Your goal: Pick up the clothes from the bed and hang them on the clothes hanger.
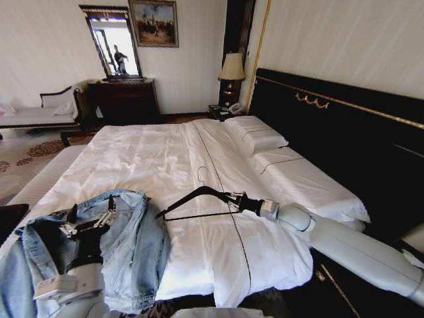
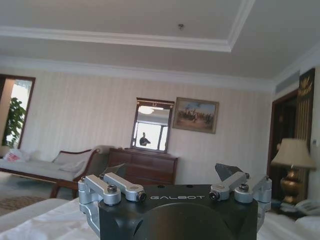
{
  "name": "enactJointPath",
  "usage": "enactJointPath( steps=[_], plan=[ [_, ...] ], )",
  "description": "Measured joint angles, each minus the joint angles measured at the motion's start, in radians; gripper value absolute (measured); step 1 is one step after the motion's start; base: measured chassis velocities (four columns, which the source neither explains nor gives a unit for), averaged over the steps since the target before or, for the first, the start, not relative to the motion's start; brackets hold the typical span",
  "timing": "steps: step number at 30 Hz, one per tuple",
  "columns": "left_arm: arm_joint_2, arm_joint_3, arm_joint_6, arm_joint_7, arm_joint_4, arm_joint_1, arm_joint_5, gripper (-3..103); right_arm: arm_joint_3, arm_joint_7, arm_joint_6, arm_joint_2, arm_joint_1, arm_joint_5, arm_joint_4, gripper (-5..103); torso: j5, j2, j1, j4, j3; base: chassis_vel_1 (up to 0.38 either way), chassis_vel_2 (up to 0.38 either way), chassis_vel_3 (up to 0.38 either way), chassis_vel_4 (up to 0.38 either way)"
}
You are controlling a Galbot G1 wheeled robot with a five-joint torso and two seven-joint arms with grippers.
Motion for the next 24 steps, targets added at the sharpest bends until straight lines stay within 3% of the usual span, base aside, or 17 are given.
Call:
enactJointPath(
  steps=[9,15,24],
  plan=[
    [0.000,0.000,-0.024,0.020,0.000,-0.008,-0.030,100,-0.035,-0.023,-0.008,0.022,0.026,0.014,-0.010,20,-0.0001,0.000,0.000,0.0003,0.000,0.000,0.000,0.000,0.000],
    [0.000,-0.004,-0.033,0.027,0.000,-0.007,-0.027,100,-0.074,0.012,-0.033,0.047,0.050,0.047,-0.008,20,0.0001,0.000,0.000,0.0000,0.000,0.027,0.034,-0.042,-0.061],
    [0.000,-0.012,-0.034,0.027,0.000,-0.005,-0.024,100,-0.107,0.029,-0.045,0.064,0.071,0.058,-0.006,20,-0.0002,0.000,0.000,0.0002,0.000,0.135,0.190,-0.132,-0.192]
  ],
)
